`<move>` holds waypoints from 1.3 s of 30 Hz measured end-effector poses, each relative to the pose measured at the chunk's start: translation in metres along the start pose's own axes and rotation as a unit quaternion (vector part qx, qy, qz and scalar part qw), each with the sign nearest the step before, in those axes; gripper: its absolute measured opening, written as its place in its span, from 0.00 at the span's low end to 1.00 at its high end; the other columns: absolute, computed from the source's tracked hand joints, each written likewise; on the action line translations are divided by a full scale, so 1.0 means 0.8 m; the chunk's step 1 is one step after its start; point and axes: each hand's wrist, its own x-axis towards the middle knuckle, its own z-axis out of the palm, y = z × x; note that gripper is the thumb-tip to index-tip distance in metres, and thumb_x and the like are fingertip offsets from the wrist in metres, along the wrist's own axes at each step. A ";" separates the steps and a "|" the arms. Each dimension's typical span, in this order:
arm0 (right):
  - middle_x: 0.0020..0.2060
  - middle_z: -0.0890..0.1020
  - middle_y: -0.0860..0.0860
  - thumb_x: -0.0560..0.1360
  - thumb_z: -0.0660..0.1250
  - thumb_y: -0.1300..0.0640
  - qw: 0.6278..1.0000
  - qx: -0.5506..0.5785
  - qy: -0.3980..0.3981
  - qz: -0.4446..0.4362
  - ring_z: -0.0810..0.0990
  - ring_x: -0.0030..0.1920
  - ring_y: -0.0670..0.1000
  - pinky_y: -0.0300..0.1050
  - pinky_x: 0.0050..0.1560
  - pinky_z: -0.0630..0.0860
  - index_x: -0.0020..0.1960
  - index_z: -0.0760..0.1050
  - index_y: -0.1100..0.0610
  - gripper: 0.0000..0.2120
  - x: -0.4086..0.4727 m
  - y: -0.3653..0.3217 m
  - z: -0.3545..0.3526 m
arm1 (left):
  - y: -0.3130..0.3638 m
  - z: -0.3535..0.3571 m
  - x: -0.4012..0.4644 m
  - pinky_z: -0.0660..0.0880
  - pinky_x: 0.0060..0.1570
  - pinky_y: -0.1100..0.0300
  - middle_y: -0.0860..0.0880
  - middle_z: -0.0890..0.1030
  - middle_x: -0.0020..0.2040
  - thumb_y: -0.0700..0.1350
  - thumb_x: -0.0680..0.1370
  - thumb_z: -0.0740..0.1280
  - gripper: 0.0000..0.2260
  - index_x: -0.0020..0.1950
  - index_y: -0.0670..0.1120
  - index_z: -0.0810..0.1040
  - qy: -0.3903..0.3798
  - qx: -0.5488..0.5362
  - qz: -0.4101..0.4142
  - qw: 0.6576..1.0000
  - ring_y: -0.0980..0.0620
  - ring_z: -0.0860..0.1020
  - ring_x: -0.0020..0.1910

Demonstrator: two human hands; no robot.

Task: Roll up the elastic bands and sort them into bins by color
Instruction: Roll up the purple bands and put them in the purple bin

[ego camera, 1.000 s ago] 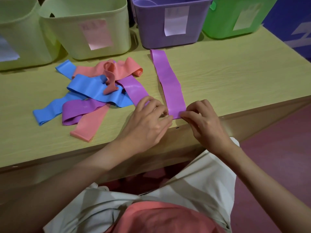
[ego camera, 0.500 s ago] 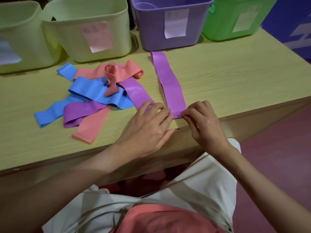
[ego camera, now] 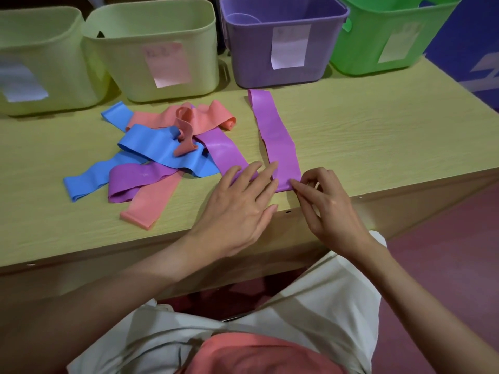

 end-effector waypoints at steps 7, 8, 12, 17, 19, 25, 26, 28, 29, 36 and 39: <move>0.48 0.76 0.57 0.79 0.61 0.64 1.000 -0.005 -0.029 0.011 0.72 0.44 0.56 0.52 0.45 0.72 0.60 0.76 0.64 0.12 0.004 0.001 -0.003 | 0.009 0.001 0.004 0.60 0.68 0.47 0.46 0.60 0.77 0.53 0.82 0.48 0.24 0.71 0.43 0.70 -0.026 0.006 -0.030 0.999 0.44 0.62 0.73; 0.48 0.76 0.55 0.79 0.61 0.63 0.999 -0.001 -0.034 0.017 0.72 0.44 0.56 0.51 0.46 0.72 0.59 0.75 0.63 0.11 0.004 0.000 -0.004 | 0.009 0.002 0.005 0.59 0.69 0.47 0.46 0.60 0.77 0.53 0.82 0.48 0.24 0.71 0.42 0.70 -0.028 0.006 -0.031 0.999 0.45 0.61 0.73; 0.46 0.75 0.53 0.79 0.62 0.58 0.999 -0.008 -0.033 0.030 0.70 0.43 0.54 0.50 0.45 0.70 0.54 0.77 0.60 0.08 0.008 0.002 -0.002 | 0.009 0.003 0.008 0.58 0.69 0.47 0.47 0.57 0.78 0.53 0.81 0.48 0.24 0.72 0.42 0.68 -0.037 0.005 -0.043 0.998 0.45 0.60 0.74; 0.41 0.76 0.53 0.77 0.67 0.58 0.999 0.002 -0.001 0.054 0.71 0.42 0.53 0.49 0.41 0.71 0.48 0.80 0.60 0.05 0.020 0.006 0.003 | 0.006 0.002 0.014 0.58 0.69 0.47 0.47 0.55 0.78 0.53 0.81 0.48 0.24 0.72 0.43 0.68 -0.043 -0.010 -0.047 0.998 0.46 0.59 0.75; 0.41 0.77 0.53 0.76 0.68 0.59 0.999 0.012 0.002 0.052 0.71 0.41 0.52 0.49 0.40 0.71 0.48 0.81 0.60 0.05 0.026 0.010 0.004 | 0.002 0.002 0.017 0.60 0.69 0.47 0.46 0.57 0.78 0.52 0.81 0.49 0.23 0.70 0.43 0.70 -0.034 -0.019 -0.044 0.998 0.45 0.60 0.74; 0.41 0.77 0.53 0.75 0.70 0.59 0.999 0.027 -0.005 0.039 0.69 0.43 0.51 0.40 0.43 0.67 0.48 0.83 0.59 0.05 0.034 0.021 0.002 | -0.009 0.009 0.031 0.69 0.55 0.52 0.43 0.75 0.60 0.47 0.77 0.64 0.11 0.53 0.41 0.78 0.068 -0.111 -0.050 0.990 0.44 0.72 0.59; 0.41 0.76 0.53 0.75 0.70 0.59 0.999 0.027 -0.003 0.039 0.69 0.43 0.51 0.41 0.43 0.67 0.48 0.83 0.59 0.05 0.034 0.021 0.003 | -0.009 0.010 0.034 0.69 0.50 0.54 0.44 0.76 0.55 0.46 0.76 0.67 0.08 0.50 0.41 0.78 0.086 -0.151 -0.055 0.983 0.46 0.72 0.54; 0.41 0.76 0.53 0.75 0.70 0.60 0.999 0.029 0.001 0.039 0.69 0.43 0.51 0.41 0.43 0.68 0.48 0.83 0.59 0.04 0.035 0.021 0.004 | -0.010 0.011 0.039 0.68 0.46 0.59 0.47 0.77 0.48 0.45 0.74 0.71 0.07 0.47 0.42 0.78 0.087 -0.212 -0.060 0.972 0.48 0.71 0.48; 0.41 0.76 0.53 0.75 0.70 0.61 0.999 0.030 0.002 0.039 0.69 0.43 0.50 0.40 0.43 0.67 0.48 0.83 0.60 0.04 0.035 0.021 0.005 | -0.011 0.013 0.042 0.67 0.45 0.60 0.48 0.77 0.46 0.44 0.74 0.72 0.07 0.46 0.42 0.78 0.081 -0.229 -0.058 0.968 0.49 0.71 0.47; 0.40 0.78 0.50 0.75 0.70 0.59 0.997 0.051 0.012 0.060 0.70 0.43 0.49 0.42 0.41 0.69 0.48 0.80 0.59 0.04 0.036 0.022 0.007 | -0.013 0.019 0.048 0.69 0.44 0.57 0.46 0.78 0.41 0.42 0.75 0.71 0.05 0.44 0.40 0.80 0.104 -0.193 -0.026 0.975 0.46 0.73 0.45; 0.40 0.79 0.49 0.75 0.70 0.57 0.998 0.045 0.014 0.047 0.71 0.43 0.51 0.46 0.41 0.70 0.45 0.79 0.59 0.05 0.035 0.027 0.006 | -0.012 0.016 0.049 0.72 0.43 0.54 0.46 0.78 0.42 0.42 0.75 0.70 0.05 0.44 0.39 0.81 0.108 -0.175 -0.030 0.978 0.45 0.73 0.44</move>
